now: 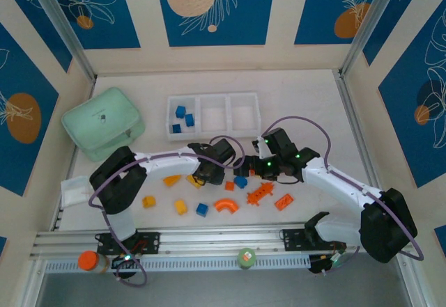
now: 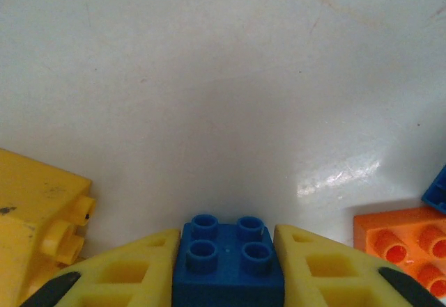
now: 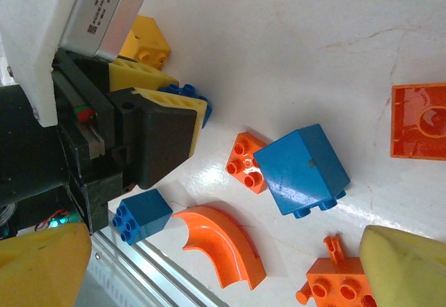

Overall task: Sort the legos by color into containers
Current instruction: Pick up the lego from the middle-left of the table.

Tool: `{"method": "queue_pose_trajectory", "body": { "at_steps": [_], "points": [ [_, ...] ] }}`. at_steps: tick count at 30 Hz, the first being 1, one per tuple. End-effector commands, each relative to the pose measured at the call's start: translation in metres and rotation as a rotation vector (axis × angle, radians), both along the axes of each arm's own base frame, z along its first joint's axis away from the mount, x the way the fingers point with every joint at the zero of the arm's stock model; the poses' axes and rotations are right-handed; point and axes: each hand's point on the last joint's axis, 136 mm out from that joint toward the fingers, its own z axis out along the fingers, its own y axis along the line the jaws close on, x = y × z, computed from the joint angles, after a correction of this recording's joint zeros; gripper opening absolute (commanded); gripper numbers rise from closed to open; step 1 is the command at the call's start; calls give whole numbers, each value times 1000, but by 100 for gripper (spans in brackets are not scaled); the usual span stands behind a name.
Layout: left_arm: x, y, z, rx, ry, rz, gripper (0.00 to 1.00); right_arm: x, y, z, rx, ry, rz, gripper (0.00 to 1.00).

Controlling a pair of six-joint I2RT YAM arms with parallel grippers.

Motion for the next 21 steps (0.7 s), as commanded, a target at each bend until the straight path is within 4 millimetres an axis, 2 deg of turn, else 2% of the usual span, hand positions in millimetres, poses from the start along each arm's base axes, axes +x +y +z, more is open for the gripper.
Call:
{"method": "queue_pose_trajectory", "body": {
  "at_steps": [1,7,12,16,21],
  "points": [
    [-3,-2,6,-22,5,3,30,-1,-1,2,11,-6,-2,99],
    [0,0,27,-51,-38,14,29,5,1,8,16,-19,1,99],
    [12,-6,61,-124,-104,26,29,11,10,17,57,-37,0,99],
    [31,8,91,-126,-186,53,29,17,17,26,82,-57,3,99],
    [67,40,123,-115,-276,118,30,22,32,36,114,-79,24,99]
  ]
}}
